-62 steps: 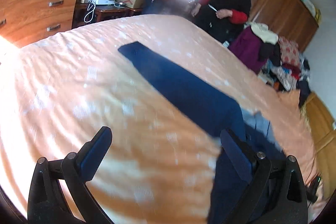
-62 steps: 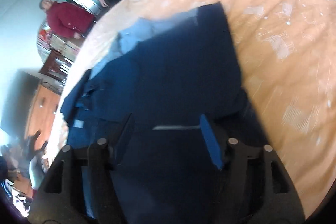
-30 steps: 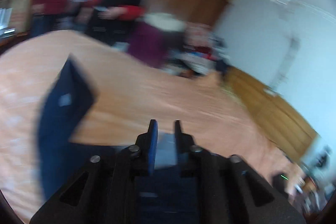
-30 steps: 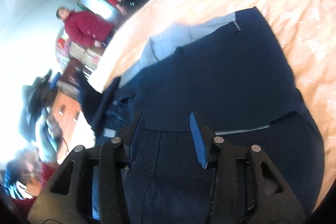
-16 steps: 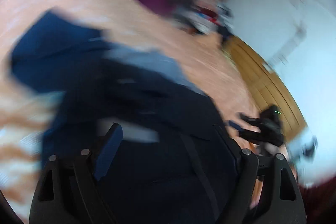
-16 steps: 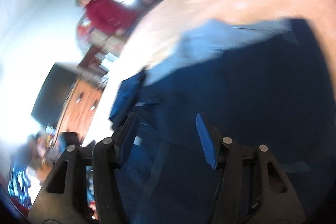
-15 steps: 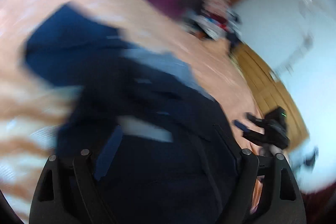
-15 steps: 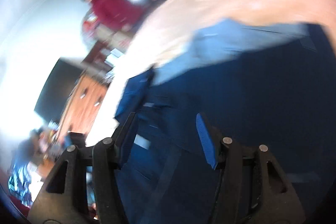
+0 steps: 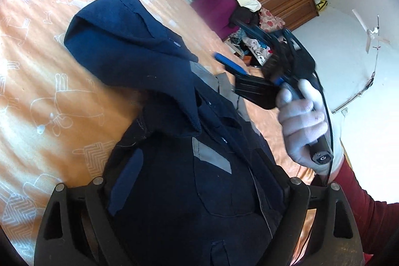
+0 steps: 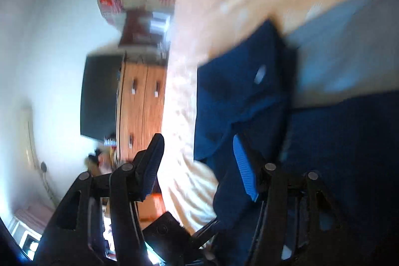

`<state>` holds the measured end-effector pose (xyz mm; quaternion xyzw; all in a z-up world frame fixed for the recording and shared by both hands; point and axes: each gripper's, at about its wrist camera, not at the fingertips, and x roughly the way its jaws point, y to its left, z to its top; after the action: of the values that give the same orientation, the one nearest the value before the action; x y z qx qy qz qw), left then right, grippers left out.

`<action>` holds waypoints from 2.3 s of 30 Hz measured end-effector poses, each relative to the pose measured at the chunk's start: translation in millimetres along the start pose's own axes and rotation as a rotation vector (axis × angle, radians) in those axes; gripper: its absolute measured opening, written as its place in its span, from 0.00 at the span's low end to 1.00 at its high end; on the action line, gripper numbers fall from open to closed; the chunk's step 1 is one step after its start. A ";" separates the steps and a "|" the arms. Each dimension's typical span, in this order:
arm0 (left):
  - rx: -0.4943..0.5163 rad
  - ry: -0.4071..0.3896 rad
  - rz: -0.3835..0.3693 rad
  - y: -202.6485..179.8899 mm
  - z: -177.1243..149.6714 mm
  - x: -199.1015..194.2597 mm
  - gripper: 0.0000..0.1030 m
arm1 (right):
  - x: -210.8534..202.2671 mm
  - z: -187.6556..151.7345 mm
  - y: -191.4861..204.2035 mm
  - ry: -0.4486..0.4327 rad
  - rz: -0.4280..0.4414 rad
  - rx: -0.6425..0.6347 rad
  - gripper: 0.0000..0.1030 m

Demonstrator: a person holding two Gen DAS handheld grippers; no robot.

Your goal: Fold small clothes

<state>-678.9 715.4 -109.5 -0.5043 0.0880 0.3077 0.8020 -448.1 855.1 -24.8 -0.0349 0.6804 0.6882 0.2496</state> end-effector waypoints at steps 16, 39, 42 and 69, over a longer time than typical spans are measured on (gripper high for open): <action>-0.024 -0.025 -0.074 12.7 -6.6 -18.0 0.89 | 35.5 28.5 -35.3 -0.140 -0.159 0.097 0.55; -0.009 -0.011 -0.036 4.6 -11.3 -28.8 0.89 | -314.4 -140.7 -23.2 -0.683 -0.210 -0.133 0.08; -0.001 -0.003 -0.014 0.8 -12.3 -27.4 0.89 | -339.6 -156.4 -71.8 -0.717 -0.254 -0.040 0.08; 0.029 0.023 0.093 -14.8 -8.6 -26.0 0.92 | -264.6 -168.1 -119.1 -0.396 -0.473 -0.135 0.34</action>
<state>-689.5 693.0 -90.6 -0.4914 0.1249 0.3375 0.7931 -219.5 610.4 -43.7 -0.0740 0.5442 0.6480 0.5277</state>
